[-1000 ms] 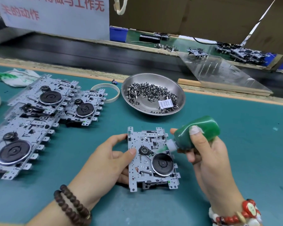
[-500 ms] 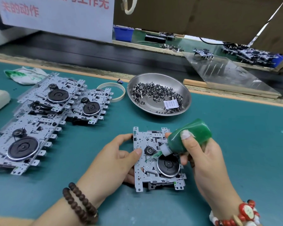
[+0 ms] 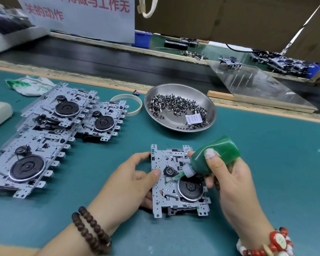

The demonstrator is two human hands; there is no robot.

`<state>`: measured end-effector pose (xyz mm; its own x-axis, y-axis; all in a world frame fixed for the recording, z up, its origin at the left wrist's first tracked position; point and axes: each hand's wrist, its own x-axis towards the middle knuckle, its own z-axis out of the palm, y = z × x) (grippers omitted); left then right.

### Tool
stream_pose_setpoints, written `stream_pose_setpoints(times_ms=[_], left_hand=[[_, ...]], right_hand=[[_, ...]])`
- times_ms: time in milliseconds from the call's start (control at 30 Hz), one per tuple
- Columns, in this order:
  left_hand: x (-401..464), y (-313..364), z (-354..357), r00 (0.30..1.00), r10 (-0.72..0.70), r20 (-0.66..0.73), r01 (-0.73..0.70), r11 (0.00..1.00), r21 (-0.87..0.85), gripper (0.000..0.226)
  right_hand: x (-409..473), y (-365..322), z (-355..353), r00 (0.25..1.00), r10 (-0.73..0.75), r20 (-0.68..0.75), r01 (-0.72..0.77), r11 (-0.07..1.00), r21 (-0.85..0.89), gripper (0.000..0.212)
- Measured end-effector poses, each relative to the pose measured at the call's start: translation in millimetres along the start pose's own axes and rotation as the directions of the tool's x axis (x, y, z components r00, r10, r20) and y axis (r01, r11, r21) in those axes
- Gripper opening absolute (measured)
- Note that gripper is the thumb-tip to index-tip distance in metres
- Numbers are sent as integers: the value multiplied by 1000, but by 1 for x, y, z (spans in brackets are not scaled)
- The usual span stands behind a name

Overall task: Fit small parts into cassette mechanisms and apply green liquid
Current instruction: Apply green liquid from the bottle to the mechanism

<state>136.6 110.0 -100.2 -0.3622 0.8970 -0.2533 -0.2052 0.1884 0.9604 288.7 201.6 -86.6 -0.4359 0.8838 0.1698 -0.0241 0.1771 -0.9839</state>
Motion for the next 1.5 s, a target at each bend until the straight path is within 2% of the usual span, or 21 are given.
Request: stream_pose_setpoints(times_ms=[133, 200, 333, 600, 800, 933, 1000, 1133, 1300, 1400, 1500], left_hand=[[0, -1, 0, 1000, 3, -7, -3, 1000, 9, 27], [0, -1, 0, 1000, -2, -11, 3, 1000, 9, 28], [0, -2, 0, 1000, 2, -8, -2, 1000, 4, 30], [-1, -2, -1, 1000, 0, -17, 0, 1000, -5, 32], [-1, -1, 0, 1000, -1, -9, 1, 1000, -10, 31], [0, -2, 1, 1000, -1, -2, 1, 1000, -15, 31], [-1, 0, 1, 1000, -4, 9, 4, 1000, -11, 41], [-7, 0, -4, 998, -20, 64, 20, 1000, 9, 86], [-17, -5, -9, 995, -15, 100, 9, 998, 63, 71], [-15, 0, -8, 991, -76, 111, 80, 996, -30, 60], [-11, 7, -10, 976, -135, 170, 160, 976, -145, 62]], right_hand=[[0, -1, -1, 1000, 23, 13, -23, 999, 37, 21], [0, -1, 0, 1000, 15, 18, -15, 999, 29, 22], [-1, -1, 1, 1000, -4, 11, 4, 1000, 0, 40], [1, 0, -1, 1000, 15, -2, -15, 999, 36, 24], [-1, -2, 1, 1000, 22, 18, -23, 998, 54, 25], [0, -2, 0, 999, 30, -24, -29, 999, 36, 27], [0, -4, -3, 996, 45, -78, -36, 994, 107, 28], [3, -8, -8, 975, 169, -145, -112, 935, 336, 39], [3, -10, -9, 962, 247, -112, -181, 892, 415, 35], [4, -12, -13, 934, 346, -92, -254, 820, 513, 29], [8, -15, -17, 894, 447, -38, -335, 721, 607, 30]])
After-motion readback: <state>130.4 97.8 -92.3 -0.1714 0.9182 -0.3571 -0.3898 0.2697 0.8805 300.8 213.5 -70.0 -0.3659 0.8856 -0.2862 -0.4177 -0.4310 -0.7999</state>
